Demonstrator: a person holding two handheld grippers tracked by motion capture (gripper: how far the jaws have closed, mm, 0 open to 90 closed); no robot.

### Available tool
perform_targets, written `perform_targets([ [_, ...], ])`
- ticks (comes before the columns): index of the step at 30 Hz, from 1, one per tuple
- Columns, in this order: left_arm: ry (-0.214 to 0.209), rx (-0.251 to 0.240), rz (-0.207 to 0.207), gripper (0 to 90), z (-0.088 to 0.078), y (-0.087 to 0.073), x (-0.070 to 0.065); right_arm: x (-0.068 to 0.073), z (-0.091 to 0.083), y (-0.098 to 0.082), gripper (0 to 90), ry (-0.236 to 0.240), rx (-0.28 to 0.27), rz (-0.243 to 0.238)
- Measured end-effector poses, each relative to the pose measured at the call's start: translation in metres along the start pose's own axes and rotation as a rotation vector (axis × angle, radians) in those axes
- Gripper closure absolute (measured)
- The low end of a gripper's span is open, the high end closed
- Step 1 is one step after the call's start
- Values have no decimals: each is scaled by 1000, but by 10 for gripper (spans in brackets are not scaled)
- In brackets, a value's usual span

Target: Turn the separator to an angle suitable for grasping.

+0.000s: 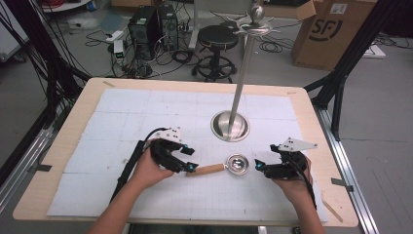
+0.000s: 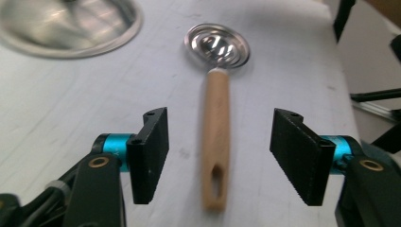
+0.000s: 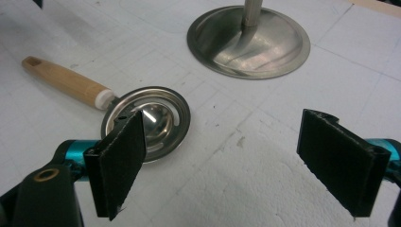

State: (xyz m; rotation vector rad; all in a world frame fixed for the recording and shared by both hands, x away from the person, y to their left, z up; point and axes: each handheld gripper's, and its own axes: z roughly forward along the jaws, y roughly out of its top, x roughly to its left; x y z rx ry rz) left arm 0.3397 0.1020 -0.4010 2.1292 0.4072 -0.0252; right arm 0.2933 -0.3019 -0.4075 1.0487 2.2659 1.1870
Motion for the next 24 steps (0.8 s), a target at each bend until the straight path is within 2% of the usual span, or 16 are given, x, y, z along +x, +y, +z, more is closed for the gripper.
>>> perform_targets([
  [3,35,-30,-23,308,-18,-7,5,0,-1,0,155,-3,-1,-2],
  [6,99,-41,-52,216,-36,-14,10,1,-1,0,155,0,-5,-7],
  [8,125,-55,-66,174,-46,-19,15,1,-1,0,155,3,-3,-5],
  [10,147,-77,-77,153,-55,-22,17,1,0,-1,155,5,0,-5],
  [12,141,-108,-82,142,-63,-25,19,1,1,0,155,6,1,-9],
  [16,149,-127,-85,96,-72,-29,20,0,3,0,155,10,6,-19],
  [20,221,-126,-79,16,-74,-32,18,-1,4,0,155,13,5,-16],
  [24,252,-124,-51,17,-77,-35,16,-2,6,0,155,15,8,-15],
])
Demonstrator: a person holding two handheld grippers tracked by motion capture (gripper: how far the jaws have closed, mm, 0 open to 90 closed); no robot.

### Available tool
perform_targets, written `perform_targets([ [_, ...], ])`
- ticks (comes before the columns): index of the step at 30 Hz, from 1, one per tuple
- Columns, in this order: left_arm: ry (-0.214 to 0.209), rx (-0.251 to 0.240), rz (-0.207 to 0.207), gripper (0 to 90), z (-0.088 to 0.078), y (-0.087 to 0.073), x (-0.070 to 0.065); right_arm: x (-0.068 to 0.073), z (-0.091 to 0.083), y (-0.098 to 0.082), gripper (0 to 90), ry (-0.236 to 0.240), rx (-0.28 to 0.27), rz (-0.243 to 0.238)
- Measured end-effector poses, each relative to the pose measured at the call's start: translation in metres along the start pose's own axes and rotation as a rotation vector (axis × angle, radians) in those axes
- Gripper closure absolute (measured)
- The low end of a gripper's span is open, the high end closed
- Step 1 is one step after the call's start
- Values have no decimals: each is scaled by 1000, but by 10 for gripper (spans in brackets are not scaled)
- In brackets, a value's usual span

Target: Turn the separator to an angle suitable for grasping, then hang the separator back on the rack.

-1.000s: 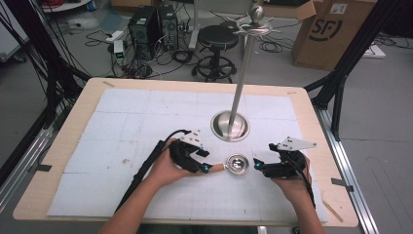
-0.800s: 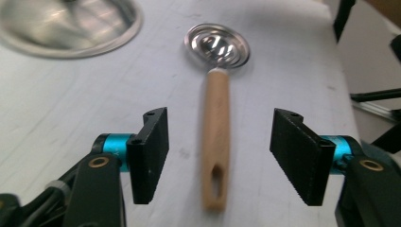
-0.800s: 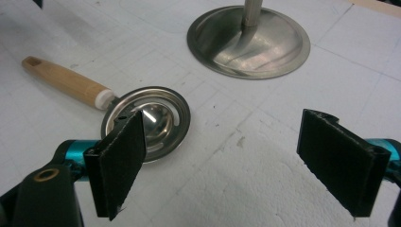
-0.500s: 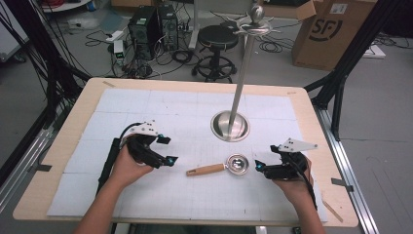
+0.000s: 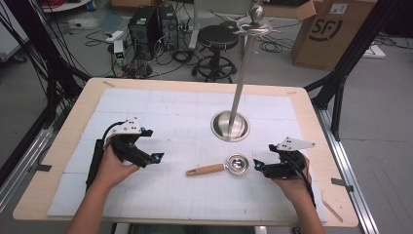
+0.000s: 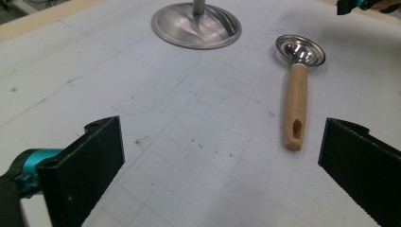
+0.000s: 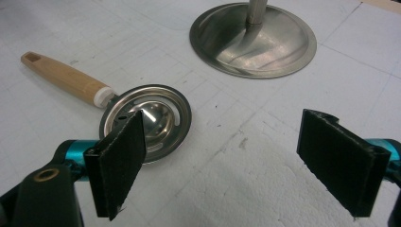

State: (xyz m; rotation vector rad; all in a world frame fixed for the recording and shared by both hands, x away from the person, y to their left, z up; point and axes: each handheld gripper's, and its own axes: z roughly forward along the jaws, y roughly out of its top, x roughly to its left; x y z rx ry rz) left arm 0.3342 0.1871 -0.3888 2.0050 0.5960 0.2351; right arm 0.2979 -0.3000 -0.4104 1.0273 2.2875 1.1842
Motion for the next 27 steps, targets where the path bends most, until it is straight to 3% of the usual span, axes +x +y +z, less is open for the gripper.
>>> perform_targets([
  [7,-13,-53,-22,17,-10,-3,6,2,4,2,155,7,8,-9],
  [14,-25,-36,-25,16,-9,-8,8,3,8,4,155,9,13,-4],
  [21,-15,-53,-36,16,-16,-13,14,2,14,5,155,5,39,-12],
  [27,-15,-49,-29,16,-14,-12,12,2,11,5,155,8,24,-4],
])
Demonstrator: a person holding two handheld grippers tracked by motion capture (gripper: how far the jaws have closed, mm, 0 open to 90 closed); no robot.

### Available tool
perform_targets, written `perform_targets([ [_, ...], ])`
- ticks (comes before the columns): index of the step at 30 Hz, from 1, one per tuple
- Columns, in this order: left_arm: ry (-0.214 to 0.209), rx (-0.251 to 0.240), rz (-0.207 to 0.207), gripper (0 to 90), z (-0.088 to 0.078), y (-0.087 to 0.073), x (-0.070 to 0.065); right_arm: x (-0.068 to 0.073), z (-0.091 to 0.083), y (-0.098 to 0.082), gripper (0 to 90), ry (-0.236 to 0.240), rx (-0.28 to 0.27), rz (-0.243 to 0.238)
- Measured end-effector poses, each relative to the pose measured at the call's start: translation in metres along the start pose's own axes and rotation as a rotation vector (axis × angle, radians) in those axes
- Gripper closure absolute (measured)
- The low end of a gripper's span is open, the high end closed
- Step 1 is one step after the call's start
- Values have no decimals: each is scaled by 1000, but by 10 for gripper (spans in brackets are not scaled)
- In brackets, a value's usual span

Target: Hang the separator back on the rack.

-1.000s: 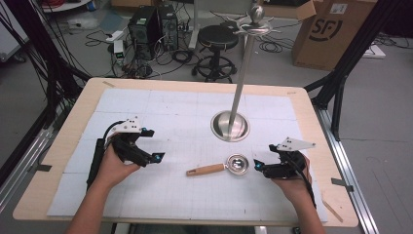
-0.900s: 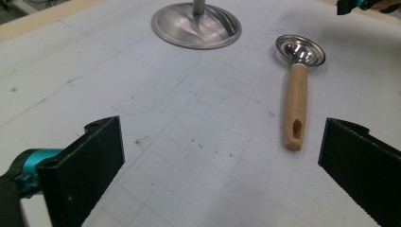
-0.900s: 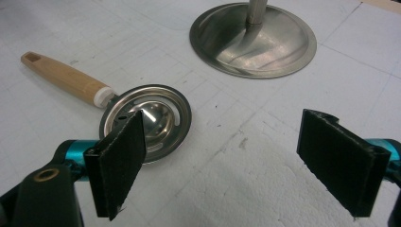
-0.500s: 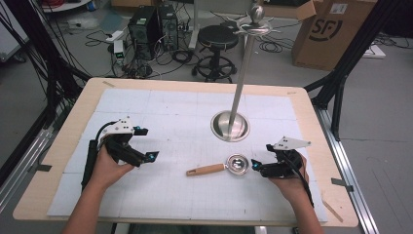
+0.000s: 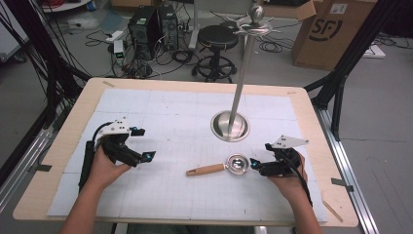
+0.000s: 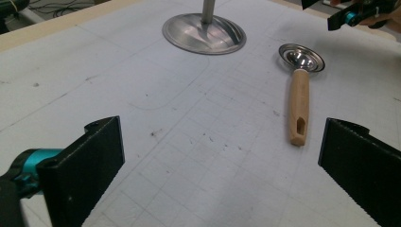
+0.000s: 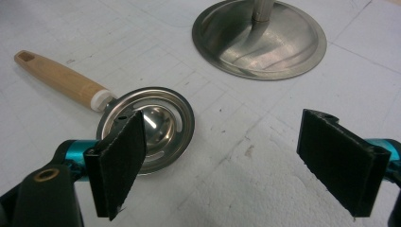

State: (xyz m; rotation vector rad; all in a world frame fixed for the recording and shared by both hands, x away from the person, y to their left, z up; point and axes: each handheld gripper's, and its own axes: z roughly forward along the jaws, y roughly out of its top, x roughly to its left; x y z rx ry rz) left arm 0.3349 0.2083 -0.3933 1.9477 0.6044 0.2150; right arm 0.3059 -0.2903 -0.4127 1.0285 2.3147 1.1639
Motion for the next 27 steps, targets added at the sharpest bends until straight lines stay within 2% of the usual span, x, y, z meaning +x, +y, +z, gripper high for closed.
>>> perform_targets([
  [10,7,2,-3,17,0,0,0,3,-2,3,155,8,-6,-18],
  [18,5,35,7,16,1,-4,-1,3,3,8,155,19,-12,-28],
  [23,7,30,-8,16,0,-7,-1,1,5,7,155,16,-2,-16],
  [27,3,13,-6,17,-1,-6,-1,4,5,9,155,16,1,-33],
])
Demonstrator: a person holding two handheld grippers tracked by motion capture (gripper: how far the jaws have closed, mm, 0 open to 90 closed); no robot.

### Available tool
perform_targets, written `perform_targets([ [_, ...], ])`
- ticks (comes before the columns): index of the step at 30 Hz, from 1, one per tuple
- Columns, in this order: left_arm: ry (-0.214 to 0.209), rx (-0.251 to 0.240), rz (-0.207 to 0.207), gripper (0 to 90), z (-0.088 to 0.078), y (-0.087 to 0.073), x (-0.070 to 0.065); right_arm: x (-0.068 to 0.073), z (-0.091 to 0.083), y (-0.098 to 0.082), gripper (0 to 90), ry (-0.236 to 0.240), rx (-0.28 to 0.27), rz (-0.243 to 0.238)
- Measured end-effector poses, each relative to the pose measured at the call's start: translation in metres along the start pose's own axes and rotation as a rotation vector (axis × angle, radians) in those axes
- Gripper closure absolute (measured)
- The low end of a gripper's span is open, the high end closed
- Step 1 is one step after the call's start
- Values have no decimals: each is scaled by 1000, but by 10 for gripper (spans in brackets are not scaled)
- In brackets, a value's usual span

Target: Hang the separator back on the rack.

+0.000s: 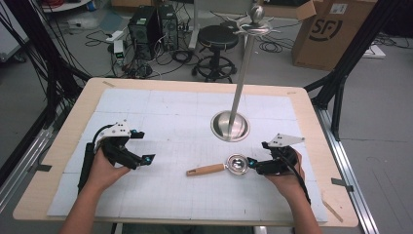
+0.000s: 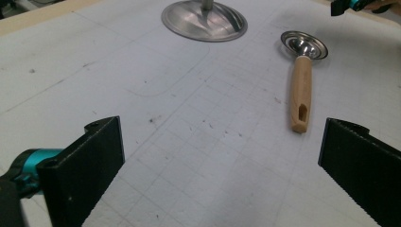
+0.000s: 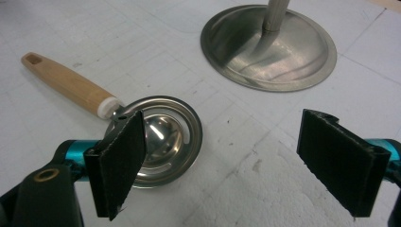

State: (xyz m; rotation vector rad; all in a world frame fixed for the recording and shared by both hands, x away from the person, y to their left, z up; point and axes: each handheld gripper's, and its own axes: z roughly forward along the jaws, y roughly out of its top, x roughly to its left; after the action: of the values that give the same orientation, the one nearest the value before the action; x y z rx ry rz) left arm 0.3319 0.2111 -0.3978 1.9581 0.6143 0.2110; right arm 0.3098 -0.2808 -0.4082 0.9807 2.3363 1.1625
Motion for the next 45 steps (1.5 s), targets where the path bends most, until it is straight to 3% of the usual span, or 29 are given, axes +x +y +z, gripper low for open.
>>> perform_targets([
  [7,11,25,-1,17,0,-1,3,6,-3,8,155,36,-19,-32],
  [12,25,16,-16,17,-4,-4,6,14,3,12,155,118,-6,-48],
  [17,45,20,-28,17,-7,-8,12,20,11,20,155,157,16,-98],
  [20,46,18,-35,16,-8,-9,13,23,17,22,155,168,32,-102],
  [30,52,10,-35,17,-8,-8,13,37,40,28,196,228,138,-174],
  [34,50,7,-29,17,-8,-7,12,41,45,34,209,238,165,-191],
  [45,30,-49,-49,17,-7,-3,18,55,62,56,254,250,276,-311],
])
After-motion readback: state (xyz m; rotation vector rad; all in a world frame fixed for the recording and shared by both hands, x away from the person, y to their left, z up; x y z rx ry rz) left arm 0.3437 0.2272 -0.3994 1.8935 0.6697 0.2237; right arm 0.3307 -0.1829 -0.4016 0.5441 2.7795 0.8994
